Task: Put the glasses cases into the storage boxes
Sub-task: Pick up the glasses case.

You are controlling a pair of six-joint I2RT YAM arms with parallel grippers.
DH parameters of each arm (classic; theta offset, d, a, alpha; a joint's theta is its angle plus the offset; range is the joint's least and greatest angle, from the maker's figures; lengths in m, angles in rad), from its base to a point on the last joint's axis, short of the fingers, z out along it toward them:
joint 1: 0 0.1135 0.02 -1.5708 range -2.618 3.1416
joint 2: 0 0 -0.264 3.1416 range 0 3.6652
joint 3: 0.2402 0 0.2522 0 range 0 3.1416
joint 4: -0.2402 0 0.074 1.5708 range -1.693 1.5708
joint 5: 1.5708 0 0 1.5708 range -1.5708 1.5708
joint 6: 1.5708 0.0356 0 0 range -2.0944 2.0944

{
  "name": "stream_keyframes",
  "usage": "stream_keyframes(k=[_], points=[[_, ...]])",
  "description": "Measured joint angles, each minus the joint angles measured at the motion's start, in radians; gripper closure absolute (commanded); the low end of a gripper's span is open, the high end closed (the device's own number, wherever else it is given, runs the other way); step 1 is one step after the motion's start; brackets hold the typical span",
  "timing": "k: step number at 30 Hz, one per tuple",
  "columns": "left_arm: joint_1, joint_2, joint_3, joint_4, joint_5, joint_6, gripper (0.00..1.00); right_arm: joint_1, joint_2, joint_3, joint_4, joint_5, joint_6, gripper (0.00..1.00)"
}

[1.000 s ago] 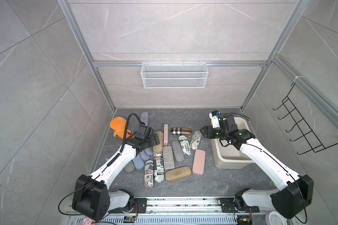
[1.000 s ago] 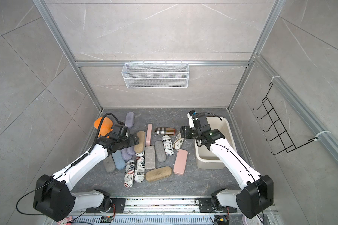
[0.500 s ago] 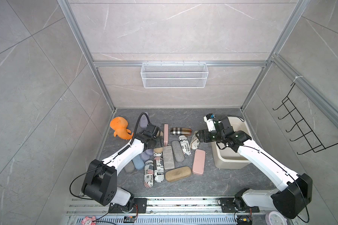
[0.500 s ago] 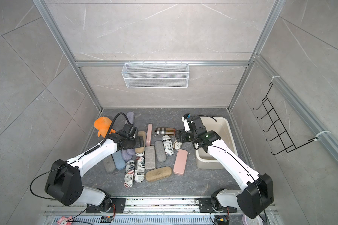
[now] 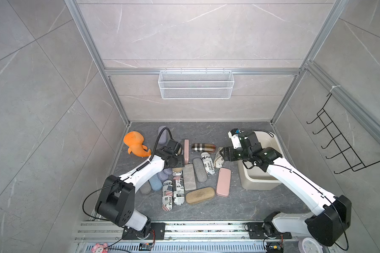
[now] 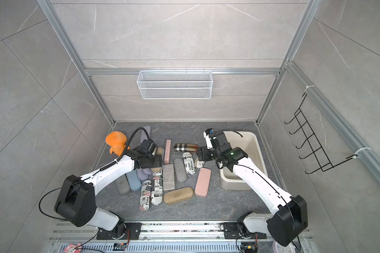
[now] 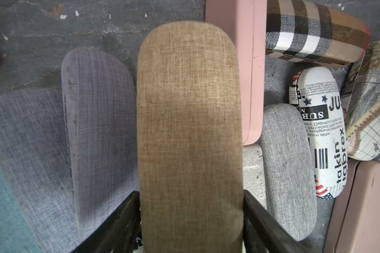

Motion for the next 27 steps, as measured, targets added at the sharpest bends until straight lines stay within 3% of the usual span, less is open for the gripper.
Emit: stream_keyframes(k=[10,27], points=[[-0.009,-0.133,-0.079,0.048,0.002,0.007,0.41,0.011,-0.017,0.0,-0.006,0.024,0.015,0.26],[-0.09,-0.283,-0.111,0.178,0.14,0.054,0.48,0.011,-0.036,0.0,0.004,0.038,0.072,0.27]])
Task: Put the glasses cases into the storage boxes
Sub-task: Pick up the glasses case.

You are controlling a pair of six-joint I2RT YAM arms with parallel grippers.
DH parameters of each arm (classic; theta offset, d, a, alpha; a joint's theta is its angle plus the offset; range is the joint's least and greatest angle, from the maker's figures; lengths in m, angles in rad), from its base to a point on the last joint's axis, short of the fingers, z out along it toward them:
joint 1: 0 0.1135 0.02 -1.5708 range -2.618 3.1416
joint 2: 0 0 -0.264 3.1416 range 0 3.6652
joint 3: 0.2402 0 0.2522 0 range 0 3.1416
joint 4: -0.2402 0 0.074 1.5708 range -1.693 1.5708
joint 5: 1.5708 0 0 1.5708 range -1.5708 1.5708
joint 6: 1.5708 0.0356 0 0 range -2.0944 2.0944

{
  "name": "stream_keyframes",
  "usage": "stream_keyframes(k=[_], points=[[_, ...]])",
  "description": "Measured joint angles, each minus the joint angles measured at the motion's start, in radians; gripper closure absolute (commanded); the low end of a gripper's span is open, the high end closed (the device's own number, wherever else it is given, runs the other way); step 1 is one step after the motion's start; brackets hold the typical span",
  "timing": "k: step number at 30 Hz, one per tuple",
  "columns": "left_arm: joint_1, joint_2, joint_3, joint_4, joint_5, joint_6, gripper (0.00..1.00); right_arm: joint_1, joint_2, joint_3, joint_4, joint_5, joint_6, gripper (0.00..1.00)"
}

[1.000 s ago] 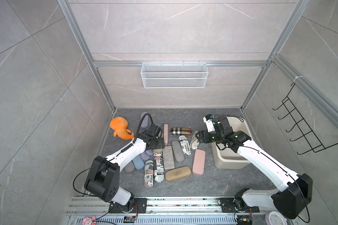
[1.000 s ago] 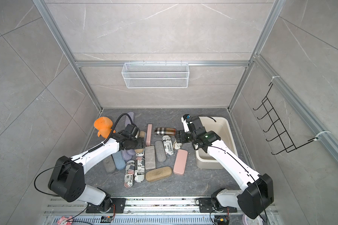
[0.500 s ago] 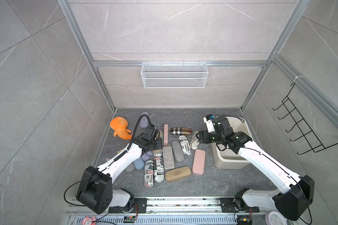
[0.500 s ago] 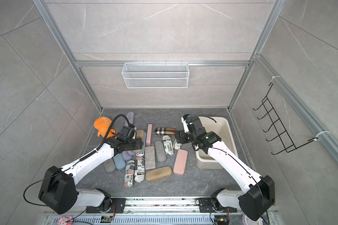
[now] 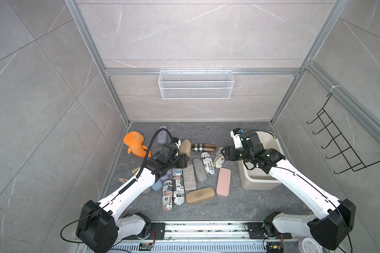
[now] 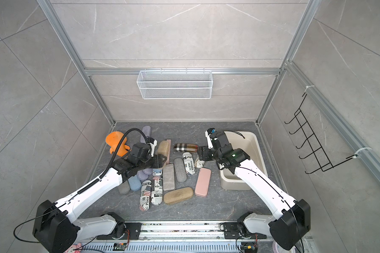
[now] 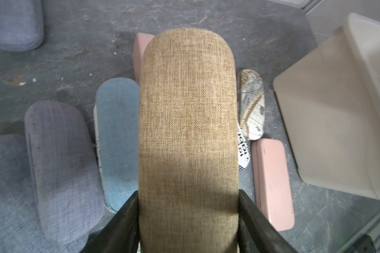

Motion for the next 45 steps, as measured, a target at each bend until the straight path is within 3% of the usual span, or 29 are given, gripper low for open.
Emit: stream_keyframes(k=[15,28,40,45], points=[[-0.133,0.001,-0.053,0.189,0.044,0.051,0.5,0.002,-0.015,-0.031,0.121,0.0,0.11,0.27],[-0.138,0.011,-0.112,0.41,0.054,0.043,0.5,0.03,0.031,0.009,0.26,-0.231,0.175,0.25],[-0.138,0.011,-0.147,0.538,0.088,-0.01,0.5,0.075,0.132,0.047,0.306,-0.272,0.228,0.31],[-0.138,0.011,-0.147,0.576,0.092,-0.023,0.5,0.103,0.143,0.06,0.328,-0.27,0.243,0.38]])
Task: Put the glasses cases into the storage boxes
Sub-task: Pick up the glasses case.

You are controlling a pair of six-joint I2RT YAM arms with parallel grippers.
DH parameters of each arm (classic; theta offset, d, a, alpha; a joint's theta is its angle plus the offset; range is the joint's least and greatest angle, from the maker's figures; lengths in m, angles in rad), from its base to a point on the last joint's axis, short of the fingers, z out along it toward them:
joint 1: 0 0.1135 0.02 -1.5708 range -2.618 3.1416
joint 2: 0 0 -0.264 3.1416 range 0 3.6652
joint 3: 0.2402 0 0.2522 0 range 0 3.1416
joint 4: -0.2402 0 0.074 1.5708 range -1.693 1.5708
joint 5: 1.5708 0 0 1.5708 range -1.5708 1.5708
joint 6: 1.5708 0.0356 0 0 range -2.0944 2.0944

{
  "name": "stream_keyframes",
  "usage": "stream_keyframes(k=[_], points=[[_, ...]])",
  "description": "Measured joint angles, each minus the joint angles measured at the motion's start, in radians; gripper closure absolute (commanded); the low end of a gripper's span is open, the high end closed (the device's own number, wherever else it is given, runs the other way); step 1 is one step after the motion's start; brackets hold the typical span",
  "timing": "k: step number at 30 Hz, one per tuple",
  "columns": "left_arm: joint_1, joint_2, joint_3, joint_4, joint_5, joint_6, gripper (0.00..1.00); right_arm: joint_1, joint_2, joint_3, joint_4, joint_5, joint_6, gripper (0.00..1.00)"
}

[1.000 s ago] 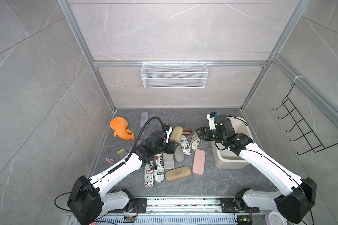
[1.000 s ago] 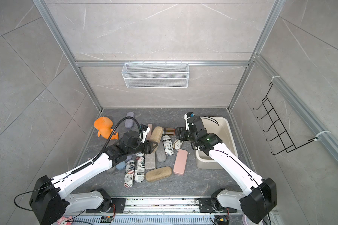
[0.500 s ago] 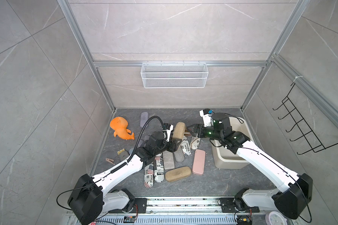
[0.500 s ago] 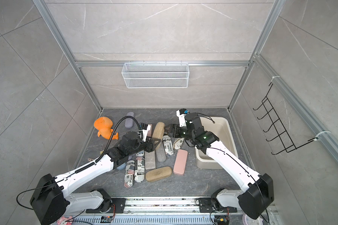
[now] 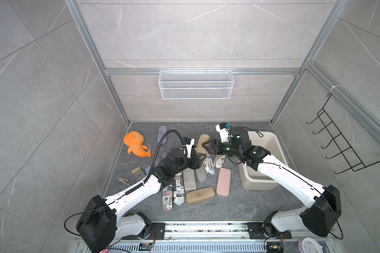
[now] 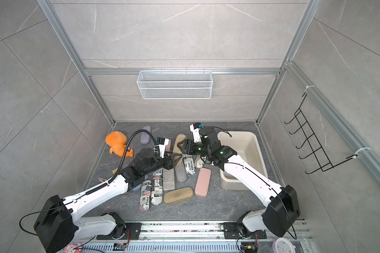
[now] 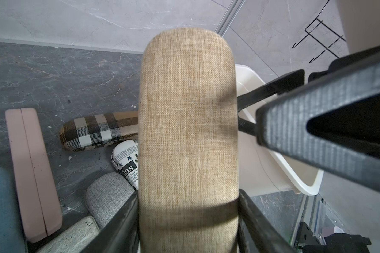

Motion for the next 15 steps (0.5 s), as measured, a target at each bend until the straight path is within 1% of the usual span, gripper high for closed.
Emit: stream_keyframes(k=[6,10,12,15], points=[[0.0,-0.002,-0.002,0.032,0.005,-0.02,0.5,0.009,0.024,0.008,0.008,0.008,0.018,0.47],[0.0,-0.004,-0.002,0.047,0.008,-0.026,0.5,0.014,0.024,0.009,0.018,0.019,0.02,0.47],[0.0,-0.004,-0.003,0.051,0.014,-0.027,0.5,0.016,0.027,0.009,0.021,0.023,0.019,0.5],[0.0,-0.004,-0.006,0.056,0.022,-0.028,0.5,0.016,0.032,0.009,0.022,0.031,0.02,0.52]])
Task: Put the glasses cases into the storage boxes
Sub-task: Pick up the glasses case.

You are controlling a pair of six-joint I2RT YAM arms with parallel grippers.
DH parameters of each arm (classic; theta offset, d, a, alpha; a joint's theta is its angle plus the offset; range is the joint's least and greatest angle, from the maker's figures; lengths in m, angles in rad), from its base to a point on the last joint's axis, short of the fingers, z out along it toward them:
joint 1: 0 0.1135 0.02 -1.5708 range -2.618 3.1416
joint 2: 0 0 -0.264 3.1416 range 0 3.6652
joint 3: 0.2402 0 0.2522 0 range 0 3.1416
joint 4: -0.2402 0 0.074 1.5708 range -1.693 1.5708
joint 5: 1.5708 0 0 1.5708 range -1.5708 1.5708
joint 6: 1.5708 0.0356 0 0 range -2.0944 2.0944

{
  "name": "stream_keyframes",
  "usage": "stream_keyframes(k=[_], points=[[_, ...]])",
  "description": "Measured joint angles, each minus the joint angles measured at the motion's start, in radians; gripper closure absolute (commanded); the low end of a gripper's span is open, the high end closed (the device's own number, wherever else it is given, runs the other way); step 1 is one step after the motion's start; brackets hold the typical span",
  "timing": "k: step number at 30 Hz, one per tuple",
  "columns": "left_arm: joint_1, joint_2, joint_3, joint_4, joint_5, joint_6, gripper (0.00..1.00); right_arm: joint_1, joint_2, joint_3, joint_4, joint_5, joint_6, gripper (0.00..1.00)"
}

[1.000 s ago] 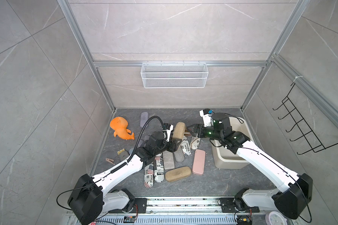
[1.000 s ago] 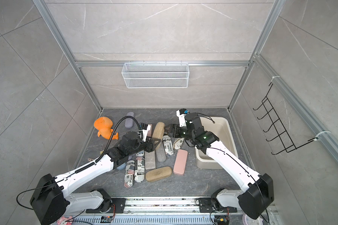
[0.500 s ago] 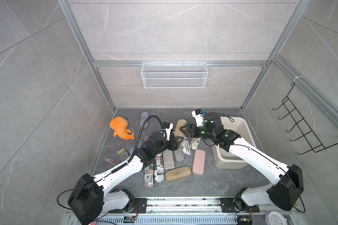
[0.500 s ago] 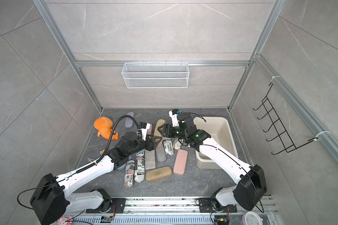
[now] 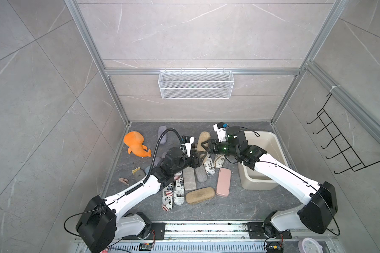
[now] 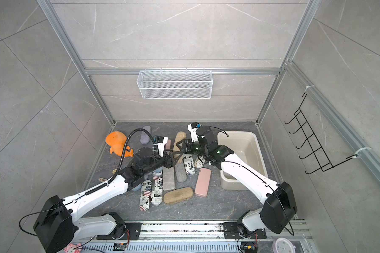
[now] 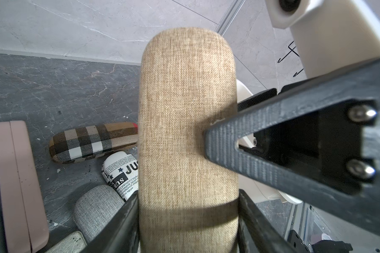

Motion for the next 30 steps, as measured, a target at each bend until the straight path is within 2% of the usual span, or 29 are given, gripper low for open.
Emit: stream_keyframes(k=[4,6,11,14,22,30], points=[[0.0,-0.005,-0.011,0.009,0.0,0.0,0.46,0.0,0.006,0.005,-0.003,0.004,0.001,0.59],[0.001,-0.006,-0.011,0.01,0.0,0.0,0.39,0.001,0.008,0.007,-0.003,0.006,0.002,0.6],[0.0,-0.017,-0.017,0.013,0.003,-0.002,0.13,0.003,0.008,0.023,-0.01,0.014,-0.002,0.6],[-0.001,-0.048,-0.044,0.012,0.002,-0.005,0.07,0.004,0.009,0.053,-0.021,0.032,-0.011,0.59],[-0.001,-0.219,-0.105,-0.078,-0.065,-0.005,0.07,0.003,0.037,0.177,-0.112,0.105,-0.095,0.57],[-0.001,-0.438,-0.153,-0.275,-0.292,-0.043,0.07,-0.025,0.046,0.249,-0.246,0.18,-0.203,0.58]])
